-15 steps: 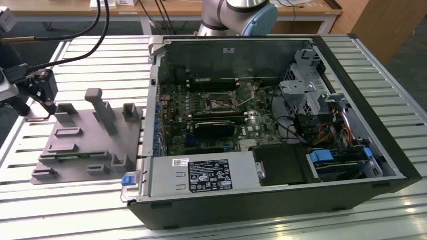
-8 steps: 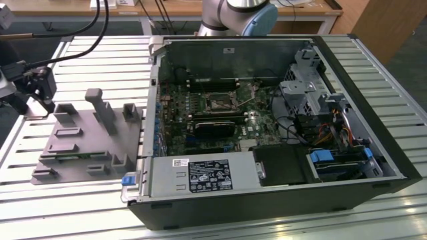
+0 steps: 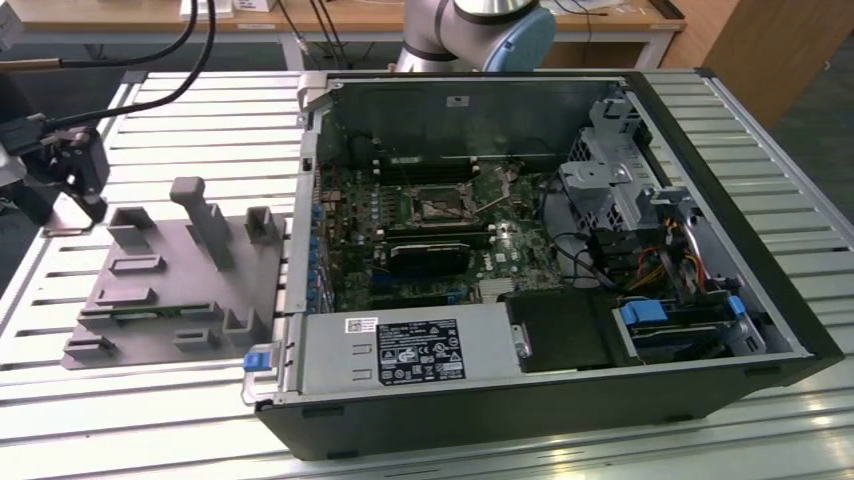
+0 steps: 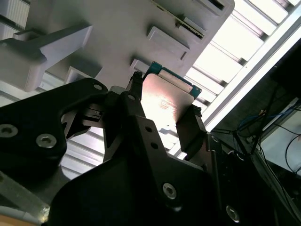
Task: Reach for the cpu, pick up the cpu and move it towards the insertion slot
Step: 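Pick up the cpu and move it towards the insertion slot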
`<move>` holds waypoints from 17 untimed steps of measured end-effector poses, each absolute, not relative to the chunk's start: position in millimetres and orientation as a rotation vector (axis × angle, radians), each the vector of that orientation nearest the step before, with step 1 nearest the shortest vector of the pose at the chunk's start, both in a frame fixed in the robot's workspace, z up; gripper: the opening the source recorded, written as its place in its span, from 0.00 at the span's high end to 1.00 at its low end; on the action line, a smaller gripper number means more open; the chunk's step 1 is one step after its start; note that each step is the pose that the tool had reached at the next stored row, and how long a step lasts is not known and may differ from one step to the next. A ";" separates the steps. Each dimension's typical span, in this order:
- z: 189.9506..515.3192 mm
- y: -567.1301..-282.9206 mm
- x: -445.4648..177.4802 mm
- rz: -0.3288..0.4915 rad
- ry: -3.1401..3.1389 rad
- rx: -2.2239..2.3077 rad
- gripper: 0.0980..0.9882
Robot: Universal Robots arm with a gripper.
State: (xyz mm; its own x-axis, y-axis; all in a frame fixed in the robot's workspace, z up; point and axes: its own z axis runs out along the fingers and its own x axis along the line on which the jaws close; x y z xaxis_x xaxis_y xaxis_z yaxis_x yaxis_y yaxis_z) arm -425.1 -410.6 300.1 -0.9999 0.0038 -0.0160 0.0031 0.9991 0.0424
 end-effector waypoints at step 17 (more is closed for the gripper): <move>315.8 -410.6 -425.1 0.066 3.125 0.005 0.50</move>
State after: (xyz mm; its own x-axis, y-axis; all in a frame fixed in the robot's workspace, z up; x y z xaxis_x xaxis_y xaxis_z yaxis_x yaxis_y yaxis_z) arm -425.1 -410.6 315.8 -0.9999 0.0038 -0.0161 0.0032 0.9991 0.0425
